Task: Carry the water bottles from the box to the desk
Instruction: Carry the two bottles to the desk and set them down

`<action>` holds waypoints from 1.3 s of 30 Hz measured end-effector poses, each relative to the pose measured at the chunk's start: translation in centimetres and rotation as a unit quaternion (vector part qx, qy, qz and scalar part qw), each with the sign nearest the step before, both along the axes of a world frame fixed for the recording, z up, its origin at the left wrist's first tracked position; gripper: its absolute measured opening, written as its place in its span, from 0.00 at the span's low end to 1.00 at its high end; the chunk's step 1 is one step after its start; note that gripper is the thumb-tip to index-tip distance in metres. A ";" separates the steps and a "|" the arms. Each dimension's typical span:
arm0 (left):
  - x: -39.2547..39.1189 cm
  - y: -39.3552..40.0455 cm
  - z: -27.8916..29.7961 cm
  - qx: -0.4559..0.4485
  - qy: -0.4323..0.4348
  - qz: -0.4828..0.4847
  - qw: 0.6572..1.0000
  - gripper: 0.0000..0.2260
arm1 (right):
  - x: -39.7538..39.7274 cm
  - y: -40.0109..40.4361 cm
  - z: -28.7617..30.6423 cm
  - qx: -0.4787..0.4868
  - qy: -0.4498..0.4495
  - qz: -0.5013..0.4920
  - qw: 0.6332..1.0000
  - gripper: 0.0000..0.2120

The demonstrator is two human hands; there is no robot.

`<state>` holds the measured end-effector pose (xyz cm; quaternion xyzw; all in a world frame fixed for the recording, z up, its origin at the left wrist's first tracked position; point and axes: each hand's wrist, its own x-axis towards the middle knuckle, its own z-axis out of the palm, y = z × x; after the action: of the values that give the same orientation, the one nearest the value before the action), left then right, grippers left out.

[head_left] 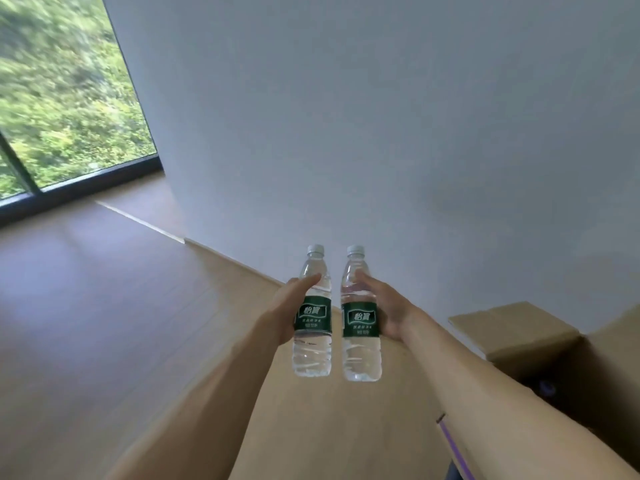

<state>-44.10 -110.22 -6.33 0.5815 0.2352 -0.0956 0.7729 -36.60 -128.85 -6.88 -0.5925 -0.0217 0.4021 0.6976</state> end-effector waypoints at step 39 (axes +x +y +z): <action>-10.5 50.0 2.5 0.028 -0.023 0.481 0.876 0.22 | -0.3 64.9 1.8 0.072 -0.003 0.476 0.877 0.30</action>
<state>-54.60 -60.17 -3.79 0.4203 0.4709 0.3077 0.7120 -36.90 -63.95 -5.03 -0.4602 -0.3323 0.6810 0.4627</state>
